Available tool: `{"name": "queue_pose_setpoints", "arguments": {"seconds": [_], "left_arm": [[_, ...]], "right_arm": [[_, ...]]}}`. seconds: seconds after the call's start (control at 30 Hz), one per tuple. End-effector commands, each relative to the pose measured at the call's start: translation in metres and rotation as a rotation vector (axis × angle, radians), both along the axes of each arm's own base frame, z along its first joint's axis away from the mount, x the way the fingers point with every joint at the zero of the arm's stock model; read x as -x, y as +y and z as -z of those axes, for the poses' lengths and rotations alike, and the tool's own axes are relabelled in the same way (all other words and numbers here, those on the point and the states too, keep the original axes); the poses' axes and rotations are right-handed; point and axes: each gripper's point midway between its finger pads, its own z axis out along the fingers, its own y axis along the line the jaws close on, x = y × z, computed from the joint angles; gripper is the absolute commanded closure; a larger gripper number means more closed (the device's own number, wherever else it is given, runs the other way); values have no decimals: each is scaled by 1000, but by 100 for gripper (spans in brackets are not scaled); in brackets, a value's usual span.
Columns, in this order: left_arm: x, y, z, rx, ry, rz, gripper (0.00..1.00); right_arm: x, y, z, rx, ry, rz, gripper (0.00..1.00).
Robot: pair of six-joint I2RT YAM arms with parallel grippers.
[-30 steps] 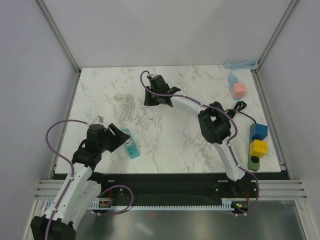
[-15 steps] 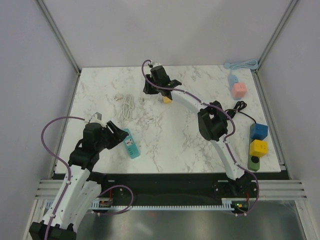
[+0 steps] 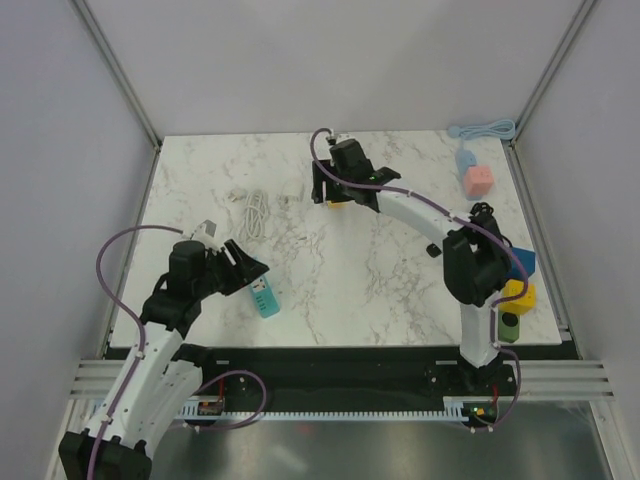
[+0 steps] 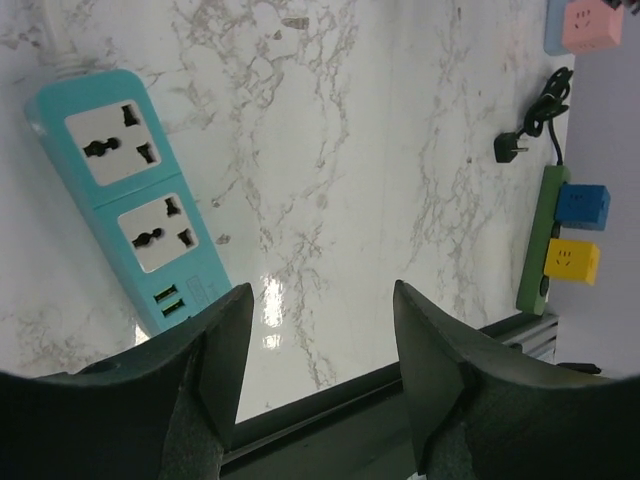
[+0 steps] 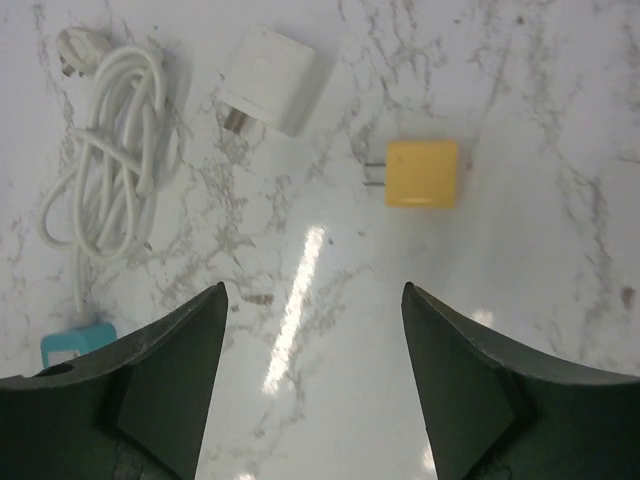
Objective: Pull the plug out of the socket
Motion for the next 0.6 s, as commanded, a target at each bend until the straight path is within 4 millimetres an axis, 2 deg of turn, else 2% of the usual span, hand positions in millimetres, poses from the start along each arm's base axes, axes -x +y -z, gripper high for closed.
{"name": "queue_pose_setpoints", "arguments": {"seconds": [0.0,0.03,0.07,0.1,0.13,0.17,0.2,0.23,0.27,0.3,0.33,0.37,0.4,0.43,0.47,0.53,0.57], "left_arm": [[-4,-19,-25,53,-126,122,35],[-2,-25,-26,69,-130,151,34],[-1,-28,-28,80,-139,165,34],[-4,-32,-30,94,-156,179,34],[-1,-39,-28,107,-148,212,33],[0,-44,-28,115,-152,232,33],[-2,-51,-26,124,-146,253,32],[2,-60,-25,124,-144,293,32],[4,-67,-24,120,-141,319,32],[5,-73,-18,110,-117,343,32],[10,-83,-21,109,-126,388,32],[13,-89,-20,107,-121,416,32],[15,-93,-19,105,-124,443,31],[19,-101,-19,120,-119,490,31],[21,-104,-18,123,-121,514,31],[25,-109,-17,138,-111,557,31],[27,-111,-19,145,-116,573,31]], "right_arm": [[19,-60,-37,62,-69,102,20],[26,-76,-33,89,-50,130,19],[36,-100,-17,121,-8,169,18],[43,-114,-33,115,-32,193,14],[52,-130,-31,139,-15,219,13],[60,-159,-21,193,5,283,10],[72,-177,-34,206,-5,321,5],[79,-195,-37,234,-4,372,2],[86,-221,-36,265,15,440,2],[102,-249,-44,299,32,537,2],[109,-263,-48,304,43,580,2],[117,-287,-45,305,70,647,2],[131,-301,-53,295,74,683,2],[137,-313,-55,277,78,730,2],[146,-337,-50,279,99,800,2],[160,-360,-57,252,87,875,2],[169,-381,-57,241,92,947,2]]}}
